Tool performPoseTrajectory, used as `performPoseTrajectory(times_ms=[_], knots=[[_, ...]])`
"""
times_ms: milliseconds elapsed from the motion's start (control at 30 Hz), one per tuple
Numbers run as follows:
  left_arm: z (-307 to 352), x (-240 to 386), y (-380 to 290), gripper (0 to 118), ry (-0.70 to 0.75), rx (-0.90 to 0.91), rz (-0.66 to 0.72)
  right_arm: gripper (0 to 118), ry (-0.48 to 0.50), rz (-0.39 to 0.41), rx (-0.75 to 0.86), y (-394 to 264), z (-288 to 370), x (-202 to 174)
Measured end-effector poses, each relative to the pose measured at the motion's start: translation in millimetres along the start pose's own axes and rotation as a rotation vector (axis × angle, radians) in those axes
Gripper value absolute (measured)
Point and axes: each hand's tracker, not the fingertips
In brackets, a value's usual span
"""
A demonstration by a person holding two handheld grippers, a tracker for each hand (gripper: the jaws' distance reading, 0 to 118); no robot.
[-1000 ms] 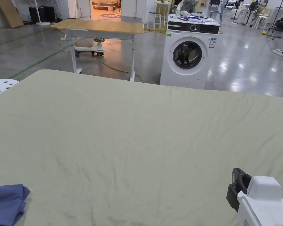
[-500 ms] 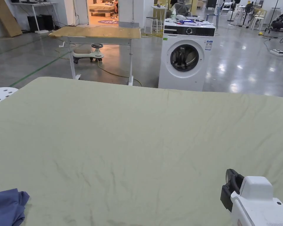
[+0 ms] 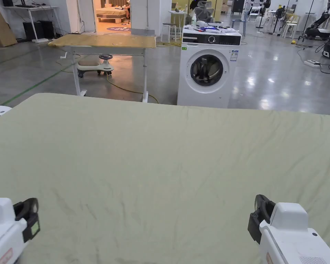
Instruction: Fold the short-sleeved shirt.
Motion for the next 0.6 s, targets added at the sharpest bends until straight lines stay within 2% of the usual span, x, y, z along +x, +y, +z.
performPoseTrajectory(times_ms=[67, 333, 600], knots=[[-5.2, 20.3, -3.8, 0, -0.013, 0.025, 0.013, 0, -0.001, -0.004, 0.002, 0.7, 0.0, -0.9], [-6.5, 102.7, 4.5, 0, -0.050, 0.149, -0.089, 0, -0.022, -0.009, 0.020, 5.9, -0.7, -8.1], [-0.7, 136.8, 15.6, 0, -0.086, 0.202, -0.120, 0, -0.053, -0.012, 0.049, 7.8, -1.2, -10.7]])
